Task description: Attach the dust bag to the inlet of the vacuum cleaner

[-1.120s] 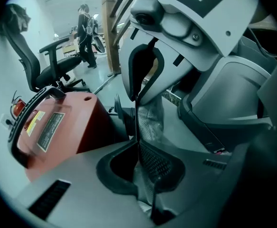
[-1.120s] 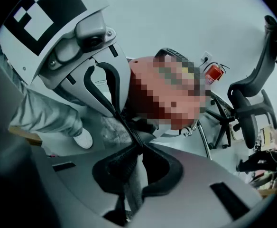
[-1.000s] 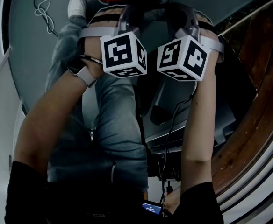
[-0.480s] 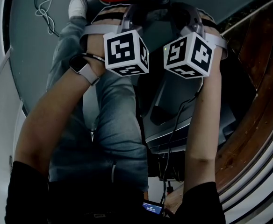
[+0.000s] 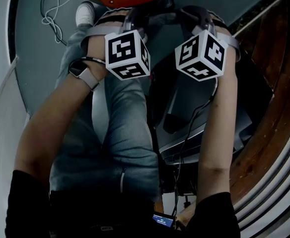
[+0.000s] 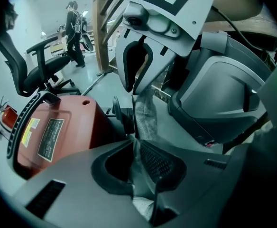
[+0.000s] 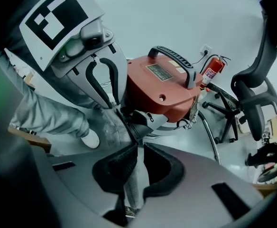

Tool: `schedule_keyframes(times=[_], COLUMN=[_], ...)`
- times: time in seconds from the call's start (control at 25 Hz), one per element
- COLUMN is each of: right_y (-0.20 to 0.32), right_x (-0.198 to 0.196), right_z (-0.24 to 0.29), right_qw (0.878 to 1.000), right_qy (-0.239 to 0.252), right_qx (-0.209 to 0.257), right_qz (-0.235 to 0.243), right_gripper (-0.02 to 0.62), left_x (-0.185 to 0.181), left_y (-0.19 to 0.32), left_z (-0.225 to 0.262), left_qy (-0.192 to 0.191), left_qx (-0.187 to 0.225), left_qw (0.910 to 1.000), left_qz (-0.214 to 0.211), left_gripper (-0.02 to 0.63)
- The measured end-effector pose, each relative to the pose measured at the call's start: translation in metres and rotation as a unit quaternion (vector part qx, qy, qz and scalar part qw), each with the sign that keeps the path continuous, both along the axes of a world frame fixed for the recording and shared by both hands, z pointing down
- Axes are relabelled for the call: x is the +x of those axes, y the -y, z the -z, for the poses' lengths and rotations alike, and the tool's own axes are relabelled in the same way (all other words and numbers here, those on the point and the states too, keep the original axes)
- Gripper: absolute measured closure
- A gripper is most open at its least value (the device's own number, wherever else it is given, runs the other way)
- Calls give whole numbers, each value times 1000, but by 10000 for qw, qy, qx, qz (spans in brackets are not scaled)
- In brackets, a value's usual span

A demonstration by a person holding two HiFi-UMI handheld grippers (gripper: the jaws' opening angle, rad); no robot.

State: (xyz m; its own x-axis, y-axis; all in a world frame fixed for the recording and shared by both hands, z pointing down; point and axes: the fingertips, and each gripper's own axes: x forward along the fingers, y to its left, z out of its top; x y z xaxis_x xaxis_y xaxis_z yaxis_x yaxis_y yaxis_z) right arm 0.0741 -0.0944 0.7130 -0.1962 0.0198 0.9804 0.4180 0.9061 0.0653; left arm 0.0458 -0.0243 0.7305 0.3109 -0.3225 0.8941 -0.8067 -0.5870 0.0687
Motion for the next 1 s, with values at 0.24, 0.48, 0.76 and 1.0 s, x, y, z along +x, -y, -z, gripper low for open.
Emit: schedule_keyframes(times=[0.24, 0.48, 0.76, 1.0], right_y=[9, 10, 9, 3], right_x=[-2, -7, -13, -15], right_z=[30, 79, 161, 254], right_qw=[9970, 9825, 9427, 8798], right_qy=[248, 648, 1335, 2191], right_qx=[118, 90, -289, -644], right_qz=[-717, -1745, -3044, -4168], right_gripper=[549, 549, 549, 551], left_x=[-11, -14, -25, -35], left_y=[0, 2, 13, 20], left_z=[22, 64, 142, 239], left_qy=[45, 30, -143, -764], left_qx=[-15, 72, 297, 577], left_qw=[9999, 9990, 9986, 9954], left_qz=[-156, -447, -421, 16], left_gripper=[565, 565, 565, 566])
